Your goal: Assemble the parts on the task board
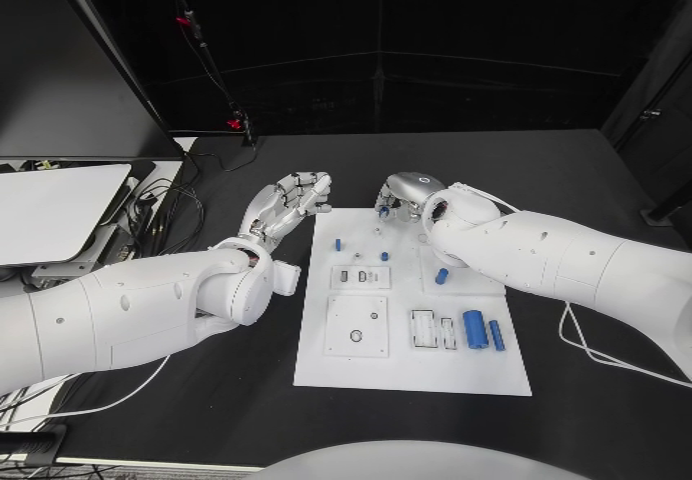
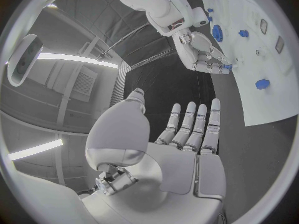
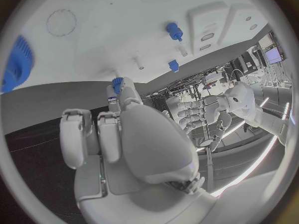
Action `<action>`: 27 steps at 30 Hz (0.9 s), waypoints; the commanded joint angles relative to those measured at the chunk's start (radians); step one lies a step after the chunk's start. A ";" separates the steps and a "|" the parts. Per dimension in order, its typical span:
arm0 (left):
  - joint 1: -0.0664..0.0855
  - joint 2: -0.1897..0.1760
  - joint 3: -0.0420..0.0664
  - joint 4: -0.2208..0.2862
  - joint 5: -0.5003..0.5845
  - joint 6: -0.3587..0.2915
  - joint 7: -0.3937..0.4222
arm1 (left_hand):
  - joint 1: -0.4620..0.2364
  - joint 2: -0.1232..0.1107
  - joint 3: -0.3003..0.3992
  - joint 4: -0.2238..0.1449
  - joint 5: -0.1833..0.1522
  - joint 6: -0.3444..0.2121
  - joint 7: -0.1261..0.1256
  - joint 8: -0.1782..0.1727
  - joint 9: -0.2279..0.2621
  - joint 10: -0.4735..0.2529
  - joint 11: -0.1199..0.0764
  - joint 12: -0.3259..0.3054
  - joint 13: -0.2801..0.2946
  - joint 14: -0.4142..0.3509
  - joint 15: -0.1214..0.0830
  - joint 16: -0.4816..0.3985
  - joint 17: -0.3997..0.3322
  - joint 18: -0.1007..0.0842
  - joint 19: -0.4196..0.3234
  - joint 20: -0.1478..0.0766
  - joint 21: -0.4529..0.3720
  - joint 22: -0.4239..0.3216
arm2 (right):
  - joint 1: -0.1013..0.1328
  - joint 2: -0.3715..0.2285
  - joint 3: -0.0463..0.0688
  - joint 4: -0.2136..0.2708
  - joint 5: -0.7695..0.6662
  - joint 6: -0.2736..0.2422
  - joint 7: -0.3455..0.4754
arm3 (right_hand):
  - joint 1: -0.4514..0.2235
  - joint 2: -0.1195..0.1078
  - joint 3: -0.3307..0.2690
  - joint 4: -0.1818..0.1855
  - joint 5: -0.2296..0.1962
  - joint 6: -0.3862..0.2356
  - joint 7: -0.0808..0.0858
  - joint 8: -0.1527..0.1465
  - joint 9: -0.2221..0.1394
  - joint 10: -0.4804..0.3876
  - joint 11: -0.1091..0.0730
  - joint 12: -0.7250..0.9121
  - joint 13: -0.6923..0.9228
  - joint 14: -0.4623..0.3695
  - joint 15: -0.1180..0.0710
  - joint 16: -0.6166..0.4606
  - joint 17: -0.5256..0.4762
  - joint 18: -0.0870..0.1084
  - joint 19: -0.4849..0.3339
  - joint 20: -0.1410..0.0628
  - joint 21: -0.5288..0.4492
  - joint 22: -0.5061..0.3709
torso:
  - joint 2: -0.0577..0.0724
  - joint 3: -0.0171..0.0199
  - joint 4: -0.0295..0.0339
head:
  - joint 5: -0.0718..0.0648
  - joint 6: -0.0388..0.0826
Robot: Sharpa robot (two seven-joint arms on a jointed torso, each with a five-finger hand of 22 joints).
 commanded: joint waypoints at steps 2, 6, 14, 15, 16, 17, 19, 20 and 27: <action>0.001 -0.001 0.001 0.001 -0.006 0.007 0.276 | -0.001 0.007 0.007 0.001 0.005 0.003 0.145 0.001 -0.001 0.002 0.000 -0.003 -0.001 -0.003 0.005 -0.004 -0.001 0.017 -0.006 -0.002 0.004 -0.001 | 0.002 0.005 0.001 -0.003 -0.006 0.036 -0.026 | -0.002 -0.010 0.003 0.004 0.003 -0.002 0.006 -0.009 0.000 0.030 -0.023 -0.007 0.001 0.089 0.007 0.003 0.188 -0.006 0.062 0.008 -0.001 0.205 | 0.000 0.0006 0.0001 | 0.000 0.001; 0.001 -0.002 0.001 0.001 -0.006 0.008 0.275 | -0.001 0.007 0.007 0.001 0.005 0.003 0.145 0.001 -0.001 0.002 0.000 -0.003 -0.001 -0.003 0.005 -0.004 -0.001 0.017 -0.006 -0.002 0.004 -0.001 | 0.002 0.008 0.001 -0.006 -0.009 0.048 -0.041 | -0.001 -0.011 0.004 0.006 0.003 -0.004 0.007 -0.012 0.000 0.029 -0.022 -0.011 0.001 0.089 0.008 0.003 0.188 -0.005 0.061 0.008 -0.002 0.204 | -0.001 0.0005 -0.0005 | 0.001 -0.002; 0.001 -0.003 0.001 0.002 -0.006 0.008 0.273 | 0.000 0.009 0.007 0.000 0.006 0.002 0.145 0.001 -0.002 0.001 0.000 -0.002 -0.001 -0.003 0.005 -0.003 -0.001 0.017 -0.006 -0.002 0.004 -0.001 | 0.002 0.013 0.001 -0.010 -0.011 0.052 -0.047 | -0.002 -0.015 0.007 0.012 0.003 -0.009 0.008 -0.020 -0.001 0.024 -0.020 -0.020 0.001 0.089 0.010 0.002 0.186 -0.005 0.060 0.010 -0.002 0.204 | 0.000 -0.0001 -0.0003 | -0.001 -0.003; 0.001 -0.003 0.001 0.002 -0.006 0.008 0.273 | 0.000 0.009 0.007 0.000 0.006 0.002 0.145 0.001 -0.002 0.001 0.000 -0.002 -0.001 -0.003 0.005 -0.003 -0.001 0.017 -0.006 -0.002 0.004 -0.001 | 0.002 0.014 0.001 -0.011 -0.011 0.051 -0.046 | -0.002 -0.015 0.007 0.013 0.003 -0.010 0.008 -0.021 -0.001 0.024 -0.019 -0.021 0.001 0.089 0.010 0.002 0.186 -0.005 0.060 0.011 -0.002 0.203 | -0.001 -0.0003 -0.0005 | -0.001 -0.003; 0.001 -0.003 0.001 0.002 -0.006 0.009 0.272 | 0.000 0.009 0.007 0.000 0.006 0.002 0.145 0.001 -0.002 0.001 0.000 -0.002 -0.001 -0.003 0.005 -0.003 -0.001 0.017 -0.006 -0.002 0.004 -0.001 | 0.002 0.015 0.001 -0.012 -0.011 0.051 -0.046 | -0.003 -0.016 0.008 0.014 0.003 -0.011 0.008 -0.022 -0.001 0.023 -0.019 -0.023 0.001 0.089 0.011 0.002 0.185 -0.005 0.060 0.011 -0.003 0.203 | -0.001 -0.0005 -0.0006 | -0.001 -0.003; 0.001 -0.003 0.001 0.002 -0.006 0.009 0.271 | 0.000 0.009 0.007 0.000 0.006 0.002 0.145 0.001 -0.002 0.001 0.000 -0.002 -0.001 -0.003 0.005 -0.003 -0.001 0.017 -0.006 -0.002 0.004 -0.001 | 0.002 0.016 0.001 -0.013 -0.011 0.052 -0.047 | -0.003 -0.017 0.008 0.015 0.003 -0.012 0.008 -0.024 -0.001 0.022 -0.019 -0.024 0.001 0.088 0.011 0.002 0.184 -0.005 0.059 0.011 -0.003 0.202 | -0.001 -0.0003 -0.0004 | -0.001 -0.003; 0.001 -0.003 0.001 0.002 -0.006 0.010 0.271 | 0.000 0.009 0.007 0.000 0.007 0.002 0.145 0.001 -0.002 0.001 0.000 -0.002 -0.001 -0.003 0.005 -0.003 -0.001 0.017 -0.007 -0.002 0.004 -0.001 | 0.002 0.019 0.001 -0.016 -0.011 0.057 -0.050 | -0.004 -0.019 0.009 0.018 0.003 -0.016 0.006 -0.028 -0.001 0.016 -0.019 -0.029 0.001 0.088 0.011 0.001 0.183 -0.004 0.057 0.012 -0.005 0.199 | -0.001 -0.0003 -0.0004 | -0.001 -0.003; 0.001 -0.003 0.001 0.002 -0.006 0.010 0.271 | 0.000 0.009 0.007 0.000 0.007 0.002 0.145 0.001 -0.002 0.001 0.000 -0.002 -0.001 -0.003 0.005 -0.003 -0.001 0.017 -0.007 -0.002 0.004 -0.001 | 0.002 0.020 0.001 -0.017 -0.011 0.060 -0.052 | -0.004 -0.019 0.010 0.019 0.003 -0.017 0.006 -0.029 -0.001 0.014 -0.019 -0.030 0.001 0.088 0.011 0.001 0.183 -0.004 0.056 0.012 -0.005 0.199 | -0.001 -0.0001 -0.0001 | -0.001 -0.003; 0.002 -0.005 0.001 0.003 -0.006 0.010 0.269 | 0.000 0.009 0.007 0.000 0.007 0.002 0.145 0.001 -0.002 0.001 0.000 -0.002 -0.001 -0.003 0.005 -0.003 -0.001 0.017 -0.007 -0.002 0.004 -0.001 | 0.001 0.026 0.001 -0.025 -0.011 0.078 -0.065 | -0.022 -0.040 0.003 0.043 0.001 -0.052 -0.016 -0.057 -0.003 -0.038 -0.008 -0.035 -0.001 0.086 0.018 -0.001 0.174 -0.003 0.053 0.017 -0.008 0.195 | 0.000 0.0005 0.0001 | -0.002 -0.002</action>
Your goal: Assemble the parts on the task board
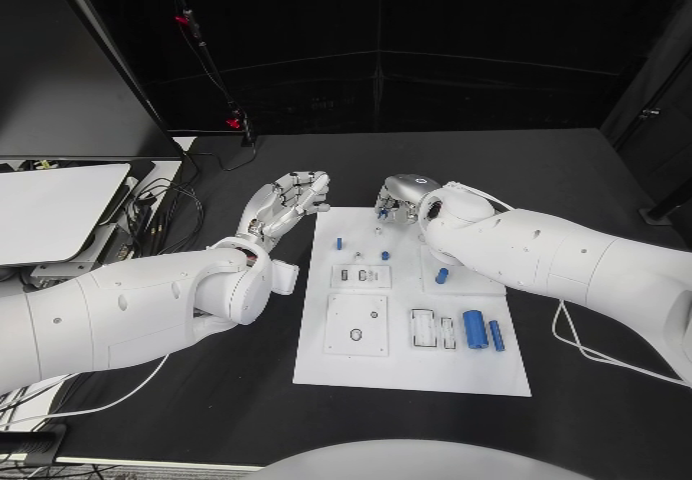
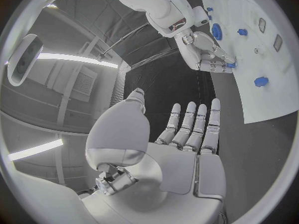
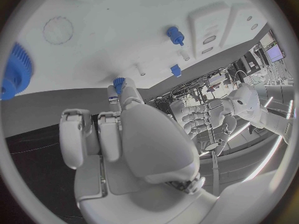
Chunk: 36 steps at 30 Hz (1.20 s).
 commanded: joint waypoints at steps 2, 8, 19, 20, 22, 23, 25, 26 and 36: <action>0.001 -0.001 0.001 0.002 -0.006 0.009 0.269 | 0.000 0.009 0.007 0.000 0.007 0.002 0.145 0.001 -0.002 0.001 0.000 -0.002 -0.001 -0.003 0.005 -0.003 -0.001 0.017 -0.007 -0.002 0.004 -0.002 | 0.001 0.003 0.000 -0.003 -0.006 0.023 -0.017 | -0.040 -0.038 -0.026 0.031 0.006 -0.050 -0.023 -0.032 -0.002 -0.064 0.027 -0.002 0.000 0.082 0.024 -0.005 0.156 0.000 0.044 0.018 -0.014 0.184 | 0.001 0.0004 0.0009 | -0.001 0.001; 0.001 -0.001 0.001 0.000 -0.006 0.010 0.267 | 0.000 0.010 0.007 0.000 0.008 0.001 0.145 0.001 -0.002 0.001 0.000 -0.002 -0.001 -0.003 0.005 -0.003 0.000 0.017 -0.007 -0.002 0.004 -0.002 | 0.001 -0.002 0.000 0.001 -0.001 -0.027 0.000 | -0.218 -0.126 -0.070 0.048 0.003 -0.173 -0.042 -0.051 -0.001 -0.154 0.042 0.003 0.004 0.067 0.035 -0.024 0.089 0.014 0.008 0.034 -0.042 0.137 | 0.000 0.0002 -0.0005 | 0.001 -0.001; 0.001 0.003 0.001 -0.007 -0.006 0.012 0.265 | 0.001 0.011 0.007 0.000 0.008 0.001 0.145 0.001 -0.002 0.001 0.000 -0.002 -0.001 -0.002 0.005 -0.003 0.000 0.016 -0.007 -0.002 0.004 -0.002 | 0.001 -0.093 0.000 0.095 0.432 -0.320 0.230 | -0.316 -0.174 0.057 0.043 0.004 -0.196 0.002 -0.035 0.008 -0.142 0.039 0.048 0.012 0.059 0.033 -0.038 0.047 0.019 0.000 0.035 -0.056 0.117 | -0.001 0.0012 0.0002 | 0.000 -0.004; 0.001 0.003 0.001 -0.007 -0.006 0.012 0.265 | 0.001 0.011 0.007 0.000 0.008 0.001 0.145 0.001 -0.002 0.001 0.000 -0.002 -0.001 -0.002 0.005 -0.003 0.000 0.016 -0.007 -0.002 0.004 -0.002 | 0.002 -0.105 0.000 0.109 0.462 -0.326 0.243 | -0.315 -0.172 0.058 0.043 0.004 -0.195 0.005 -0.035 0.009 -0.141 0.039 0.049 0.013 0.059 0.033 -0.038 0.046 0.020 -0.002 0.034 -0.057 0.115 | -0.002 0.0007 -0.0005 | -0.001 -0.004; 0.001 0.003 0.001 -0.009 -0.006 0.011 0.265 | 0.001 0.011 0.007 0.000 0.008 0.001 0.145 0.001 -0.002 0.001 0.000 -0.002 -0.001 -0.002 0.005 -0.003 0.000 0.016 -0.007 -0.002 0.004 -0.002 | 0.006 -0.148 0.000 0.153 0.555 -0.316 0.286 | -0.317 -0.168 0.058 0.043 0.004 -0.194 0.018 -0.035 0.008 -0.137 0.037 0.055 0.012 0.058 0.032 -0.040 0.041 0.021 -0.005 0.033 -0.060 0.111 | -0.003 -0.0010 -0.0019 | -0.004 -0.003; 0.001 0.003 0.001 -0.011 -0.006 0.011 0.265 | 0.001 0.011 0.006 0.000 0.008 0.001 0.145 0.001 -0.002 0.001 0.000 -0.002 -0.001 -0.002 0.005 -0.003 0.000 0.016 -0.007 -0.002 0.004 -0.002 | 0.010 -0.170 0.001 0.173 0.591 -0.303 0.303 | -0.315 -0.162 0.060 0.041 0.005 -0.201 0.025 -0.040 0.007 -0.138 0.037 0.057 0.012 0.059 0.031 -0.039 0.045 0.020 -0.002 0.033 -0.058 0.115 | -0.003 -0.0015 -0.0014 | -0.008 -0.001; 0.001 0.004 0.001 -0.012 -0.006 0.011 0.265 | 0.001 0.011 0.006 0.000 0.008 0.001 0.145 0.001 -0.002 0.001 0.000 -0.002 -0.001 -0.002 0.005 -0.003 0.000 0.016 -0.007 -0.002 0.004 -0.002 | 0.018 -0.203 0.001 0.205 0.633 -0.286 0.326 | -0.321 -0.157 0.058 0.041 0.006 -0.212 0.043 -0.045 0.004 -0.129 0.035 0.066 0.013 0.064 0.030 -0.033 0.065 0.016 0.007 0.032 -0.051 0.127 | -0.003 -0.0019 -0.0012 | -0.014 0.005; 0.001 0.004 0.001 -0.013 -0.006 0.011 0.265 | 0.001 0.011 0.006 0.000 0.008 0.001 0.145 0.001 -0.002 0.001 0.000 -0.002 -0.001 -0.002 0.005 -0.003 0.000 0.016 -0.007 -0.002 0.004 -0.002 | 0.023 -0.219 0.001 0.220 0.648 -0.276 0.335 | -0.331 -0.158 0.052 0.042 0.006 -0.210 0.056 -0.043 0.005 -0.107 0.031 0.082 0.017 0.064 0.029 -0.032 0.067 0.016 0.008 0.031 -0.050 0.128 | -0.003 -0.0026 -0.0019 | -0.015 0.005; 0.001 0.012 0.001 -0.018 -0.006 0.010 0.265 | 0.003 0.012 0.006 0.000 0.009 0.001 0.145 0.001 -0.002 0.001 0.000 -0.002 -0.001 -0.001 0.005 -0.002 0.000 0.016 -0.007 -0.002 0.005 -0.002 | 0.060 -0.385 0.000 0.334 0.524 -0.152 0.306 | -0.405 -0.154 0.021 0.032 0.061 -0.339 -0.013 -0.044 0.000 -0.007 -0.056 0.455 0.281 0.029 -0.034 -0.079 -0.039 0.032 -0.066 -0.059 -0.119 0.047 | -0.004 -0.0028 -0.0021 | -0.043 0.015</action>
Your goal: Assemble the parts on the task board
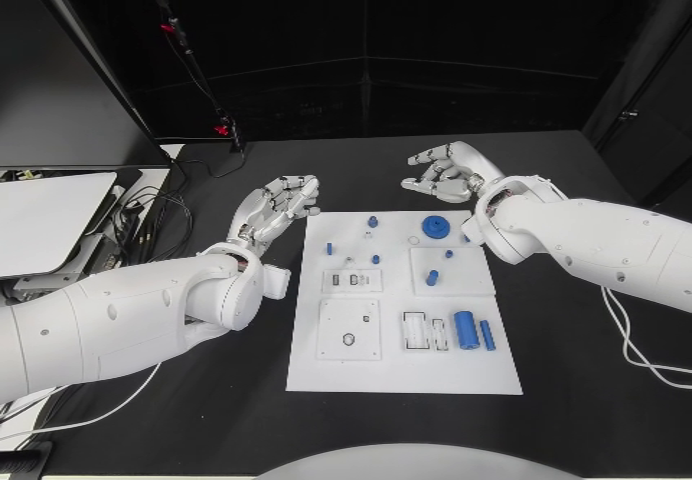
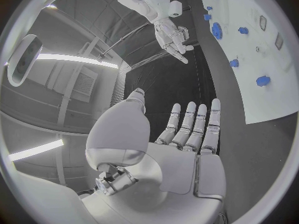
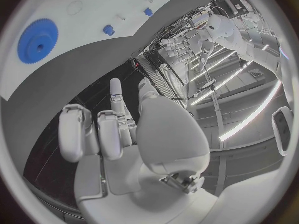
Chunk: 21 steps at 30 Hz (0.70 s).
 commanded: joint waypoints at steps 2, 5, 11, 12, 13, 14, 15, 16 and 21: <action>0.001 0.002 0.001 -0.001 -0.006 0.007 0.264 | 0.001 0.009 0.006 -0.001 0.006 0.001 0.145 0.001 -0.001 0.002 0.000 -0.001 0.000 0.000 0.005 -0.002 0.000 0.016 -0.008 -0.002 0.005 -0.001 | 0.007 -0.039 0.000 0.017 -0.109 0.083 0.005 | -0.044 -0.019 -0.019 0.004 0.010 -0.030 -0.051 0.000 0.001 -0.043 -0.037 0.515 0.476 0.037 -0.021 0.010 0.047 0.028 -0.046 -0.047 -0.041 0.031 | 0.001 0.0010 0.0008 | -0.013 0.006; 0.001 0.002 0.001 -0.002 -0.006 0.007 0.263 | 0.002 0.009 0.006 -0.001 0.006 0.001 0.145 0.001 -0.001 0.002 0.000 -0.001 0.000 0.000 0.005 -0.002 0.000 0.016 -0.008 -0.002 0.005 -0.001 | 0.008 -0.062 -0.001 0.020 -0.157 0.111 -0.018 | -0.074 -0.017 -0.014 0.002 0.027 -0.056 -0.053 0.003 0.001 0.039 -0.039 1.051 1.081 0.032 -0.015 0.042 0.120 0.050 -0.174 -0.025 -0.134 -0.065 | 0.001 0.0010 -0.0012 | -0.017 0.008; 0.001 0.001 0.001 -0.002 -0.006 0.008 0.263 | 0.002 0.009 0.006 -0.001 0.006 0.001 0.145 0.001 -0.001 0.002 0.000 -0.001 0.000 0.000 0.005 -0.002 0.000 0.016 -0.008 -0.002 0.005 -0.001 | 0.008 -0.094 -0.002 0.024 -0.236 0.170 -0.104 | -0.085 -0.053 -0.006 0.002 0.120 0.020 -0.102 0.044 0.016 0.359 -0.025 1.237 1.391 0.104 0.000 0.088 0.291 0.085 -0.355 -0.010 -0.267 -0.163 | 0.003 0.0016 -0.0001 | -0.032 0.017; 0.001 0.001 0.001 -0.001 -0.006 0.008 0.263 | 0.002 0.009 0.006 -0.001 0.006 0.001 0.145 0.001 -0.001 0.002 0.000 -0.001 0.000 0.000 0.005 -0.002 0.000 0.016 -0.008 -0.002 0.005 -0.001 | 0.008 -0.097 -0.002 0.024 -0.245 0.173 -0.114 | -0.084 -0.063 -0.002 0.003 0.140 0.014 -0.109 0.070 0.022 0.359 -0.023 1.237 1.391 0.104 0.004 0.088 0.291 0.081 -0.342 -0.008 -0.248 -0.139 | 0.003 0.0015 -0.0011 | -0.033 0.017; 0.001 0.000 0.001 -0.001 -0.006 0.008 0.262 | 0.002 0.009 0.006 -0.001 0.006 0.001 0.145 0.001 -0.001 0.002 0.000 -0.001 0.000 0.000 0.005 -0.002 0.000 0.016 -0.008 -0.002 0.005 -0.001 | 0.007 -0.098 -0.002 0.024 -0.252 0.174 -0.122 | -0.084 -0.070 0.001 0.004 0.161 0.012 -0.113 0.090 0.028 0.359 -0.022 1.237 1.391 0.104 0.005 0.088 0.291 0.076 -0.322 -0.007 -0.228 -0.116 | 0.003 0.0012 -0.0021 | -0.033 0.017; 0.000 0.000 0.001 -0.001 -0.006 0.008 0.262 | 0.002 0.009 0.006 -0.001 0.006 0.001 0.145 0.001 -0.001 0.002 0.000 -0.001 0.000 0.000 0.005 -0.002 0.000 0.016 -0.008 -0.002 0.005 -0.001 | 0.007 -0.099 -0.002 0.022 -0.258 0.174 -0.131 | -0.083 -0.077 0.005 0.006 0.186 0.007 -0.113 0.115 0.036 0.359 -0.022 1.237 1.391 0.104 0.005 0.088 0.291 0.070 -0.291 -0.006 -0.199 -0.085 | 0.003 0.0008 -0.0027 | -0.032 0.017; 0.000 -0.001 0.001 -0.001 -0.006 0.008 0.262 | 0.002 0.009 0.006 -0.001 0.006 0.001 0.145 0.001 -0.001 0.002 0.000 -0.001 0.000 0.000 0.005 -0.002 0.000 0.016 -0.008 -0.002 0.005 -0.001 | 0.006 -0.098 -0.003 0.019 -0.265 0.176 -0.144 | -0.082 -0.086 0.016 0.004 0.209 -0.016 -0.106 0.166 0.055 0.359 -0.025 1.237 1.391 0.104 0.003 0.088 0.291 0.057 -0.230 -0.005 -0.144 -0.029 | 0.003 0.0003 -0.0033 | -0.033 0.016; 0.000 -0.001 0.001 -0.001 -0.006 0.009 0.262 | 0.002 0.009 0.006 -0.001 0.006 0.001 0.145 0.001 -0.001 0.002 0.000 -0.001 0.000 0.000 0.005 -0.001 0.000 0.016 -0.008 -0.002 0.005 -0.001 | 0.005 -0.097 -0.003 0.015 -0.270 0.176 -0.154 | -0.080 -0.091 0.024 0.005 0.219 -0.042 -0.096 0.208 0.071 0.359 -0.027 1.237 1.391 0.104 0.001 0.088 0.291 0.048 -0.182 -0.006 -0.104 0.013 | 0.002 0.0003 -0.0030 | -0.035 0.015; 0.000 -0.003 0.001 0.000 -0.006 0.010 0.262 | 0.003 0.010 0.006 0.000 0.006 0.001 0.145 0.001 -0.001 0.003 0.000 -0.001 0.000 0.001 0.005 -0.001 0.000 0.016 -0.008 -0.002 0.005 -0.001 | 0.002 -0.083 -0.003 -0.014 -0.294 0.185 -0.196 | -0.074 -0.102 0.032 0.006 0.278 -0.187 -0.008 0.428 0.173 0.359 -0.003 1.237 1.391 0.104 0.026 0.088 0.291 -0.013 0.059 0.014 0.065 0.195 | 0.003 0.0010 -0.0003 | -0.041 0.016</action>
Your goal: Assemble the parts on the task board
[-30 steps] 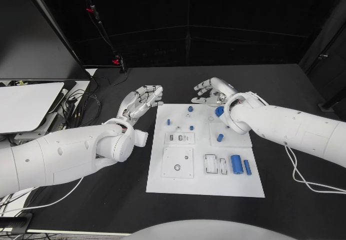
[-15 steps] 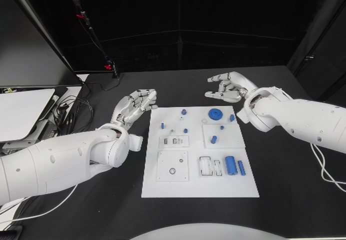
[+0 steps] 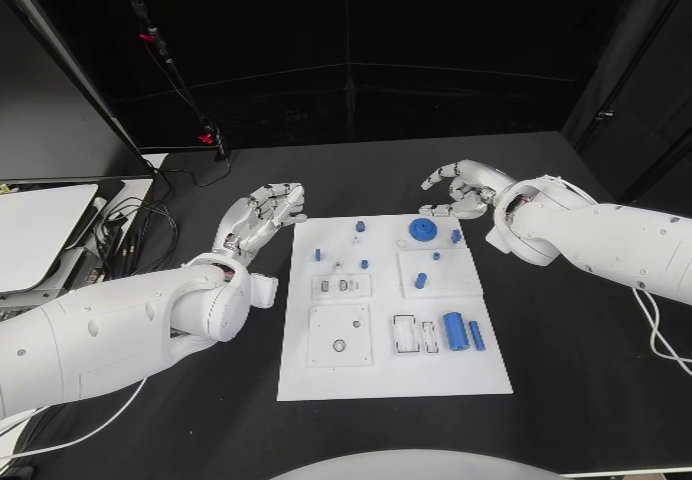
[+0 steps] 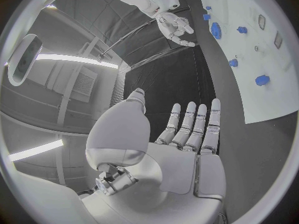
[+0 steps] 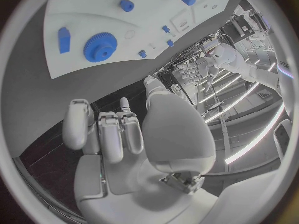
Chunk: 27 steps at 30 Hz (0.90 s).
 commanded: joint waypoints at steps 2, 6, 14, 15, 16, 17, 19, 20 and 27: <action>0.001 -0.002 0.001 0.002 -0.006 0.010 0.261 | 0.003 0.010 0.006 0.000 0.006 0.001 0.145 0.001 -0.001 0.003 0.000 -0.001 0.000 0.001 0.005 -0.001 0.000 0.016 -0.008 -0.002 0.005 -0.001 | -0.002 0.014 0.000 -0.023 -0.068 0.048 -0.085 | 0.012 -0.007 0.011 0.000 0.018 -0.075 0.045 0.184 0.086 0.103 0.037 0.003 0.263 0.104 0.030 0.002 0.263 -0.052 0.167 0.024 0.113 0.263 | 0.000 0.0014 0.0038 | -0.004 0.002; 0.000 -0.004 0.001 0.003 -0.006 0.010 0.261 | 0.003 0.010 0.006 0.000 0.006 0.001 0.145 0.001 -0.001 0.003 0.000 -0.001 0.000 0.001 0.005 -0.001 0.000 0.016 -0.008 -0.002 0.005 -0.001 | -0.011 0.035 0.000 -0.051 -0.087 0.070 -0.106 | 0.047 -0.003 0.024 -0.008 0.023 -0.089 0.058 0.278 0.127 0.103 0.066 0.003 0.263 0.104 0.049 0.002 0.263 -0.052 0.167 0.046 0.113 0.263 | -0.001 -0.0007 0.0006 | 0.000 -0.005; 0.000 -0.005 0.001 0.003 -0.006 0.012 0.260 | 0.003 0.011 0.006 0.000 0.006 0.001 0.145 0.001 -0.001 0.003 0.000 0.000 0.000 0.002 0.005 -0.001 0.000 0.016 -0.008 -0.002 0.005 -0.001 | -0.022 0.074 0.000 -0.099 -0.124 0.105 -0.137 | 0.076 -0.011 0.038 -0.011 0.014 -0.117 0.070 0.332 0.145 0.103 0.079 0.003 0.263 0.104 0.063 0.002 0.263 -0.052 0.167 0.062 0.113 0.263 | 0.000 -0.0003 0.0027 | -0.001 -0.009; 0.000 -0.005 0.001 0.003 -0.006 0.012 0.260 | 0.003 0.011 0.006 0.000 0.006 0.001 0.145 0.001 -0.001 0.003 0.000 0.000 0.000 0.002 0.005 -0.001 0.000 0.016 -0.008 -0.002 0.005 -0.001 | -0.024 0.077 0.000 -0.102 -0.126 0.106 -0.137 | 0.077 -0.012 0.038 -0.011 0.012 -0.117 0.070 0.334 0.145 0.103 0.080 0.003 0.263 0.104 0.063 0.002 0.263 -0.052 0.167 0.063 0.113 0.263 | 0.000 0.0003 0.0026 | -0.001 -0.010; 0.000 -0.005 0.001 0.003 -0.006 0.012 0.260 | 0.004 0.012 0.006 0.000 0.007 0.001 0.145 0.001 -0.001 0.004 0.000 0.000 0.000 0.002 0.005 -0.001 0.000 0.016 -0.009 -0.002 0.005 -0.001 | -0.026 0.079 0.000 -0.105 -0.128 0.108 -0.137 | 0.079 -0.012 0.039 -0.011 0.008 -0.117 0.071 0.337 0.146 0.103 0.080 0.003 0.263 0.104 0.063 0.002 0.263 -0.052 0.167 0.063 0.113 0.263 | -0.001 0.0005 0.0021 | 0.000 -0.011; 0.000 -0.006 0.001 0.003 -0.006 0.012 0.260 | 0.004 0.012 0.006 0.000 0.007 0.001 0.145 0.001 -0.001 0.004 0.000 0.000 0.000 0.002 0.005 -0.001 0.000 0.016 -0.009 -0.002 0.005 -0.001 | -0.027 0.081 0.000 -0.107 -0.130 0.109 -0.137 | 0.080 -0.012 0.040 -0.010 0.006 -0.116 0.071 0.339 0.146 0.103 0.080 0.003 0.263 0.104 0.064 0.002 0.263 -0.052 0.167 0.064 0.113 0.263 | 0.000 0.0003 0.0019 | 0.001 -0.012; 0.000 -0.006 0.001 0.003 -0.006 0.012 0.260 | 0.004 0.012 0.006 0.000 0.007 0.000 0.145 0.001 -0.001 0.004 0.000 0.000 0.000 0.002 0.005 0.000 0.000 0.016 -0.009 -0.002 0.005 -0.001 | -0.030 0.083 0.000 -0.109 -0.132 0.109 -0.134 | 0.080 -0.013 0.040 -0.009 0.001 -0.117 0.071 0.340 0.145 0.103 0.081 0.003 0.263 0.104 0.064 0.002 0.263 -0.052 0.167 0.064 0.113 0.263 | 0.000 -0.0006 0.0015 | 0.001 -0.013; 0.000 -0.007 0.001 0.003 -0.006 0.012 0.260 | 0.004 0.012 0.006 0.000 0.007 0.000 0.145 0.001 -0.001 0.004 0.000 0.000 0.000 0.002 0.005 0.000 0.000 0.016 -0.009 -0.002 0.005 -0.001 | -0.031 0.084 0.000 -0.109 -0.132 0.108 -0.132 | 0.080 -0.013 0.040 -0.009 0.000 -0.118 0.072 0.341 0.144 0.103 0.081 0.003 0.263 0.104 0.064 0.002 0.263 -0.052 0.167 0.065 0.113 0.263 | 0.000 -0.0008 0.0013 | 0.001 -0.013; 0.000 -0.007 0.001 0.002 -0.006 0.012 0.257 | 0.004 0.013 0.006 0.000 0.007 0.000 0.145 0.001 -0.001 0.004 0.000 0.000 0.000 0.003 0.005 0.000 0.000 0.016 -0.009 -0.002 0.005 -0.001 | -0.034 0.093 0.000 -0.114 -0.134 0.114 -0.132 | 0.085 -0.013 0.043 -0.008 -0.011 -0.116 0.076 0.340 0.139 0.103 0.084 0.003 0.263 0.104 0.066 0.002 0.263 -0.052 0.167 0.067 0.113 0.263 | 0.000 0.0003 0.0027 | 0.004 -0.018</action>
